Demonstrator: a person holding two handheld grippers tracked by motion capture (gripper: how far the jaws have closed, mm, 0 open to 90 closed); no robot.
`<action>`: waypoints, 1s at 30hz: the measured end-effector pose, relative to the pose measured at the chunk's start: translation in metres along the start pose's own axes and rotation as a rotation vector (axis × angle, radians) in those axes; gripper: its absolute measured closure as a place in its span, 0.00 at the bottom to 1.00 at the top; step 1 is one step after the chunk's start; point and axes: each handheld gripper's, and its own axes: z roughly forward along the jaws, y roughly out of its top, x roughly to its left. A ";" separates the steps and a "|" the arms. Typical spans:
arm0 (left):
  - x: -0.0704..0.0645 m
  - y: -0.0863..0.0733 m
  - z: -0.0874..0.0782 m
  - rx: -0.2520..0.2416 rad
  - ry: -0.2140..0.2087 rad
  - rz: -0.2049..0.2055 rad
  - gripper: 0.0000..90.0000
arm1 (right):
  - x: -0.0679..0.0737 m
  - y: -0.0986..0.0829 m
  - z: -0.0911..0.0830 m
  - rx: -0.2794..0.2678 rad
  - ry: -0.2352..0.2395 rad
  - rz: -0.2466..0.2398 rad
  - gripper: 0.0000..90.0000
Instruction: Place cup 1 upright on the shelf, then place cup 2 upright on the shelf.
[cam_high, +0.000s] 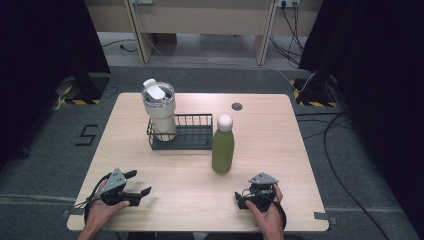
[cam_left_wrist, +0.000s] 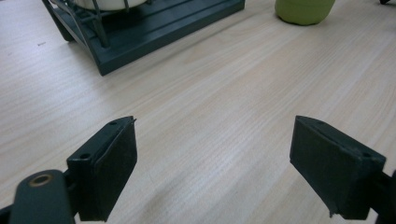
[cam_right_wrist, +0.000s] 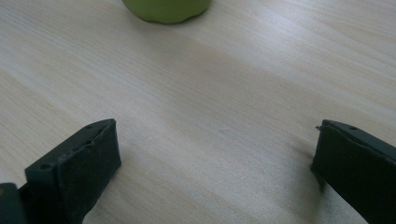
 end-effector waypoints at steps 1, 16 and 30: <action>0.000 -0.001 0.000 0.007 -0.001 -0.001 0.16 | 0.000 0.000 0.000 0.001 0.000 -0.002 0.01; -0.012 -0.010 -0.003 0.143 0.002 0.031 0.17 | 0.000 0.000 0.000 -0.001 -0.002 -0.003 0.01; -0.014 -0.011 -0.001 0.211 -0.021 0.003 0.16 | 0.001 0.000 0.000 -0.001 0.007 -0.007 0.02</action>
